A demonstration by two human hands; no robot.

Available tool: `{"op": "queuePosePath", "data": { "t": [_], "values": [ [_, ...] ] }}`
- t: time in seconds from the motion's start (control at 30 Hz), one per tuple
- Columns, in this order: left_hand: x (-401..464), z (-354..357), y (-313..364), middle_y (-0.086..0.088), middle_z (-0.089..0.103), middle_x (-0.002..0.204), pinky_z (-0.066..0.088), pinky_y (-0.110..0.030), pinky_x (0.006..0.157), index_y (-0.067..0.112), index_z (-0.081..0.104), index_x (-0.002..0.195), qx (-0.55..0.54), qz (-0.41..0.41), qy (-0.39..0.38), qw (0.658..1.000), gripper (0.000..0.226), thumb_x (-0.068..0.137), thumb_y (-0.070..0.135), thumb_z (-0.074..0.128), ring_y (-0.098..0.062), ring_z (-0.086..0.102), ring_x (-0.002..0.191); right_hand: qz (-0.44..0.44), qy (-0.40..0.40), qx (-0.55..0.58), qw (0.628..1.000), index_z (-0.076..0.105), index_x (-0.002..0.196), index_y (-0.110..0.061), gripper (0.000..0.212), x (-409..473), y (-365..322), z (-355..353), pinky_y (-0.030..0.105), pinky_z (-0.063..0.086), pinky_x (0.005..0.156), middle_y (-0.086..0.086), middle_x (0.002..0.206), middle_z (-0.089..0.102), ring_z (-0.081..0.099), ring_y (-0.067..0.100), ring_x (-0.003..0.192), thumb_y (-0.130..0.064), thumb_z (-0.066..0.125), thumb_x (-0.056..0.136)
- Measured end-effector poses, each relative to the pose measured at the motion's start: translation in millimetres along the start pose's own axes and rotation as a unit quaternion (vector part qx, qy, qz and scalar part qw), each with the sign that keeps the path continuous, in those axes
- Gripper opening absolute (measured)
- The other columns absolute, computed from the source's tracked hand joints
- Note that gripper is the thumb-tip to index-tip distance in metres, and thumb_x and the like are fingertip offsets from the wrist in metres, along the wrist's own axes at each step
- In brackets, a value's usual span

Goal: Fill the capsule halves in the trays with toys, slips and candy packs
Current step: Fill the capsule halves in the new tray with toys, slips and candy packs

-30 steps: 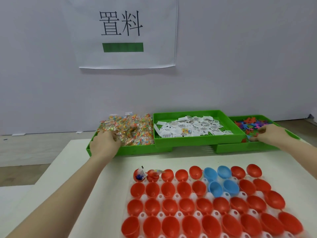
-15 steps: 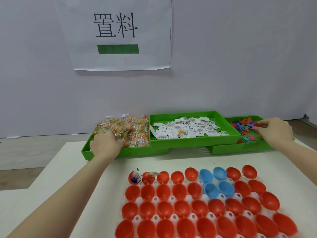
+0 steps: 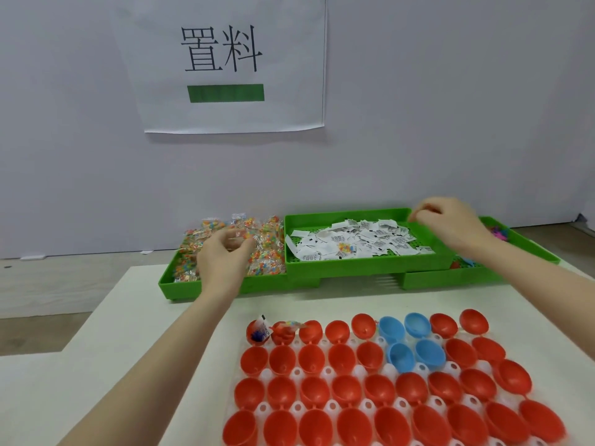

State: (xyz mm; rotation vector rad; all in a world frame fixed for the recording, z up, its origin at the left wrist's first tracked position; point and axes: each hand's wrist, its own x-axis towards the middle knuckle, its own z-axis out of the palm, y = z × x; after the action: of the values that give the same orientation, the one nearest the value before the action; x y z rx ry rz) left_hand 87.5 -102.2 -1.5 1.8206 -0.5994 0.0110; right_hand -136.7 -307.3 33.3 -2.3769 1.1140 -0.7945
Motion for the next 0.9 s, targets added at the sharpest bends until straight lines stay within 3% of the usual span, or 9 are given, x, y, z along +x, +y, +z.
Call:
{"op": "queuePosePath", "data": {
  "t": [0.1,0.17,0.27,0.4,0.53,0.6,0.7,0.77,0.9],
  "values": [
    [-19.1,2.8,16.1,-0.002,0.063,0.089,0.048,-0.03,0.079,0.011,0.061,0.11,-0.073,0.002,-0.041,0.996,0.029,0.082,0.018,0.066,-0.02,0.06,0.085,-0.023,-0.115,-0.096,0.988,0.066,0.099,-0.02,0.022,-0.9,-19.4,22.2,0.033,0.046,0.083,-0.007,0.101,0.063,0.056,0.014,0.091,-0.035,0.06,0.083],
    [-29.5,3.0,25.7,-0.005,0.063,0.087,0.048,-0.019,0.065,0.012,0.061,0.107,-0.101,0.016,-0.07,0.992,0.026,0.083,0.016,0.066,-0.016,0.06,0.073,0.002,-0.139,-0.114,0.984,0.066,0.103,-0.014,0.035,-0.8,-22.4,36.5,0.032,0.045,0.082,-0.003,0.104,0.062,0.056,0.016,0.092,-0.039,0.066,0.079],
    [-41.0,-0.5,37.8,-0.004,0.063,0.081,0.043,-0.009,0.048,0.017,0.063,0.098,-0.137,0.04,-0.097,0.985,0.015,0.083,0.014,0.066,-0.007,0.055,0.054,0.062,-0.147,-0.047,0.986,0.068,0.097,-0.008,0.034,1.6,-21.0,44.8,0.031,0.045,0.084,0.005,0.11,0.066,0.059,0.02,0.096,-0.033,0.074,0.074],
    [-48.6,-8.5,47.7,0.0,0.064,0.079,0.045,-0.01,0.049,0.024,0.062,0.09,-0.161,0.056,-0.115,0.979,0.013,0.082,0.014,0.067,-0.008,0.058,0.059,0.048,-0.123,-0.085,0.988,0.072,0.082,-0.017,0.017,3.9,-20.3,42.7,0.026,0.043,0.063,0.0,0.094,0.07,0.053,0.009,0.066,-0.032,0.075,0.073],
    [-52.0,-16.1,47.6,-0.002,0.066,0.076,0.048,-0.013,0.052,0.02,0.063,0.095,-0.165,0.051,-0.129,0.977,0.016,0.082,0.014,0.068,0.0,0.057,0.046,-0.003,-0.076,-0.136,0.988,0.072,0.086,-0.017,0.013,0.4,-16.7,42.0,0.021,0.03,0.047,-0.003,0.072,0.065,0.046,0.004,0.053,-0.026,0.063,0.083],
    [-53.8,-17.6,44.3,0.0,0.064,0.072,0.047,-0.012,0.051,0.018,0.063,0.096,-0.16,0.043,-0.137,0.977,0.016,0.081,0.013,0.068,0.0,0.056,0.044,-0.026,-0.048,-0.166,0.985,0.07,0.089,-0.015,0.019,-1.5,-14.2,41.6,0.022,0.032,0.05,-0.003,0.065,0.06,0.047,0.009,0.053,-0.026,0.055,0.089],
    [-56.2,-18.5,39.9,0.0,0.062,0.069,0.047,-0.012,0.05,0.015,0.063,0.097,-0.164,0.027,-0.143,0.976,0.016,0.081,0.011,0.067,0.0,0.055,0.042,-0.053,0.014,-0.214,0.975,0.064,0.093,-0.009,0.029,-1.6,-11.1,41.2,0.029,0.038,0.066,0.003,0.075,0.064,0.053,0.02,0.066,-0.028,0.041,0.096],
    [-57.2,-18.6,37.8,-0.002,0.062,0.069,0.047,-0.012,0.049,0.014,0.062,0.098,-0.163,0.022,-0.147,0.975,0.017,0.082,0.01,0.067,0.0,0.055,0.042,-0.054,0.049,-0.216,0.974,0.061,0.093,-0.007,0.032,-0.5,-10.1,39.6,0.032,0.037,0.072,0.003,0.071,0.058,0.051,0.022,0.066,-0.029,0.038,0.098],
    [-58.8,-19.4,35.1,0.0,0.063,0.065,0.047,-0.011,0.05,0.014,0.062,0.1,-0.152,0.022,-0.153,0.976,0.02,0.081,0.012,0.067,0.001,0.056,0.043,-0.033,0.018,-0.237,0.971,0.06,0.095,-0.006,0.036,2.2,-8.7,33.6,0.033,0.04,0.074,0.007,0.082,0.063,0.056,0.026,0.075,-0.035,0.04,0.097]
  ]
}}
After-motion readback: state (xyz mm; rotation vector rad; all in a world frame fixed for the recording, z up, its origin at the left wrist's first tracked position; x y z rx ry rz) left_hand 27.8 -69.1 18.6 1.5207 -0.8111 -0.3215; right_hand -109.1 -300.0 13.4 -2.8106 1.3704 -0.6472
